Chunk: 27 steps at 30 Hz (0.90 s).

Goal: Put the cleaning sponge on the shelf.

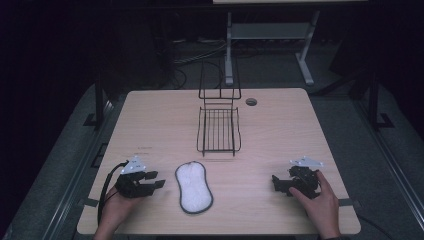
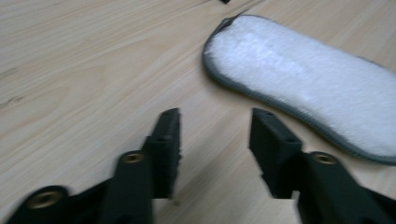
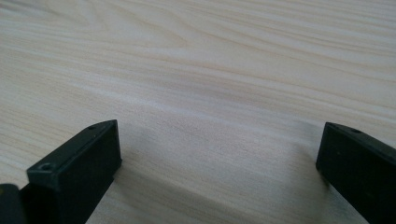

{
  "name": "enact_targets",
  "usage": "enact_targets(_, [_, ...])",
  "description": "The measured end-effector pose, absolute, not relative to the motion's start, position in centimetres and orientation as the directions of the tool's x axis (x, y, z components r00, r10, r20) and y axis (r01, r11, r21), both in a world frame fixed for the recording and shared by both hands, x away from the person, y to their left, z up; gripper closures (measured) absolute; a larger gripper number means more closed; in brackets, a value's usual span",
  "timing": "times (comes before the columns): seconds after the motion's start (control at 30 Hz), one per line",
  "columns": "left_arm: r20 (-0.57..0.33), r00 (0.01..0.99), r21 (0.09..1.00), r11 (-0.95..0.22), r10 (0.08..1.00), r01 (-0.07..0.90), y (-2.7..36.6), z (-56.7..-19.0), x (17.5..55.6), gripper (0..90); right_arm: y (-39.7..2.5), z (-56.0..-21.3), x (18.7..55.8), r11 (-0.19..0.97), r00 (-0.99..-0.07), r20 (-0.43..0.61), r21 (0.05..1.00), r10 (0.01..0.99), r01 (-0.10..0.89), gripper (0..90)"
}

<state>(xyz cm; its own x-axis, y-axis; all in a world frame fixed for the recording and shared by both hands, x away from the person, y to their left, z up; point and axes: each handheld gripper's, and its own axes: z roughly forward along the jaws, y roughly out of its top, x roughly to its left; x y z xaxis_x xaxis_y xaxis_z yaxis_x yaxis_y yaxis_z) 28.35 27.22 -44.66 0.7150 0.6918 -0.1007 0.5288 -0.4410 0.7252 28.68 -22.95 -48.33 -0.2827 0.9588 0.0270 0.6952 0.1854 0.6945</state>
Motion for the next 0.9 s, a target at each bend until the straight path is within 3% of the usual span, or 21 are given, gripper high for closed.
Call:
enact_targets(0.03, [-0.118,0.723,0.722,-0.441,0.681,0.533,26.9,-44.4,28.6,67.0,-23.0,-48.3,28.7,0.187,-0.284,0.025,0.695,0.959,0.694,0.0])
enact_targets(0.07, [-0.118,0.723,0.722,-0.441,0.681,0.533,26.9,-44.4,28.6,72.0,-23.0,-48.3,28.7,0.187,-0.283,0.025,0.695,0.959,0.694,0.0])
enact_targets(0.23, [-0.149,0.743,0.710,-0.453,0.652,0.540,25.7,-44.0,29.4,89.4,-23.0,-48.3,28.7,0.187,-0.284,0.026,0.695,0.959,0.694,0.0])
enact_targets(0.9, [-0.138,0.793,0.743,-0.467,0.594,0.479,22.0,-42.9,32.8,89.6,-23.0,-48.3,28.7,0.187,-0.284,0.027,0.695,0.958,0.695,0.0])
